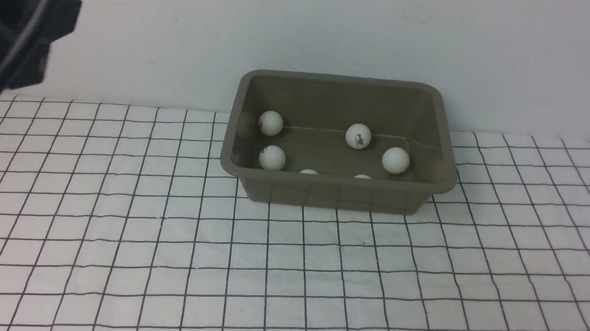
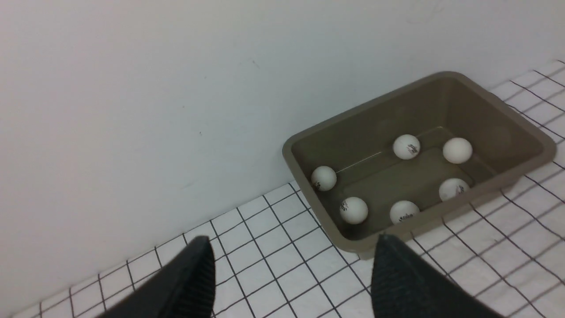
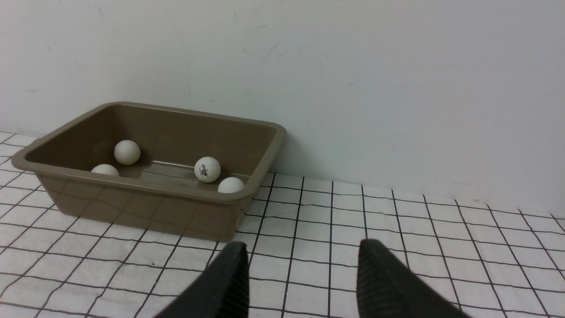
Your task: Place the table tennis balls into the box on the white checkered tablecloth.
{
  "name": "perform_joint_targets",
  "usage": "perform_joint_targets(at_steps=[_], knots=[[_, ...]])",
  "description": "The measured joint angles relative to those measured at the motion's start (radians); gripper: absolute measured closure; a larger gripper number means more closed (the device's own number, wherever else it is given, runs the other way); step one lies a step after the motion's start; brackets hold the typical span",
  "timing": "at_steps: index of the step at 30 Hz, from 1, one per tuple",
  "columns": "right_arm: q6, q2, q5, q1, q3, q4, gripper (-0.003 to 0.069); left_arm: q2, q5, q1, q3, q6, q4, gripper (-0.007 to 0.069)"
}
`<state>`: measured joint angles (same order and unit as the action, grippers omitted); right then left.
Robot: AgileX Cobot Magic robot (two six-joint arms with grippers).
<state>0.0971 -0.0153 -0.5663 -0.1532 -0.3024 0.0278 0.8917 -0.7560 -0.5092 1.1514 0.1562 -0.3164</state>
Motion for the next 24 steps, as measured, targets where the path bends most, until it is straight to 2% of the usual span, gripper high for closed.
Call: perform_joint_targets(at_steps=[4, 6, 12, 16, 20, 24], knots=[[0.0, 0.0, 0.0, 0.0, 0.0, 0.0, 0.0342, -0.102, -0.068, 0.0, 0.0, -0.156, 0.098, 0.0197], [0.0, 0.0, 0.0, 0.0, 0.0, 0.0, 0.0342, -0.161, -0.115, 0.0, -0.002, -0.175, 0.127, 0.0197], [0.0, 0.0, 0.0, 0.0, 0.0, 0.0, 0.0342, -0.296, -0.121, 0.013, -0.113, -0.176, 0.142, 0.0195], [0.0, 0.0, 0.0, 0.0, 0.0, 0.0, 0.0342, -0.448, -0.002, 0.081, -0.383, -0.151, 0.144, 0.0195], [0.0, 0.0, 0.0, 0.0, 0.0, 0.0, 0.0342, -0.537, 0.076, 0.142, -0.567, -0.145, 0.146, 0.0195], [0.0, 0.0, 0.0, 0.0, 0.0, 0.0, 0.0342, -0.593, 0.088, 0.186, -0.676, -0.137, 0.172, 0.0195]])
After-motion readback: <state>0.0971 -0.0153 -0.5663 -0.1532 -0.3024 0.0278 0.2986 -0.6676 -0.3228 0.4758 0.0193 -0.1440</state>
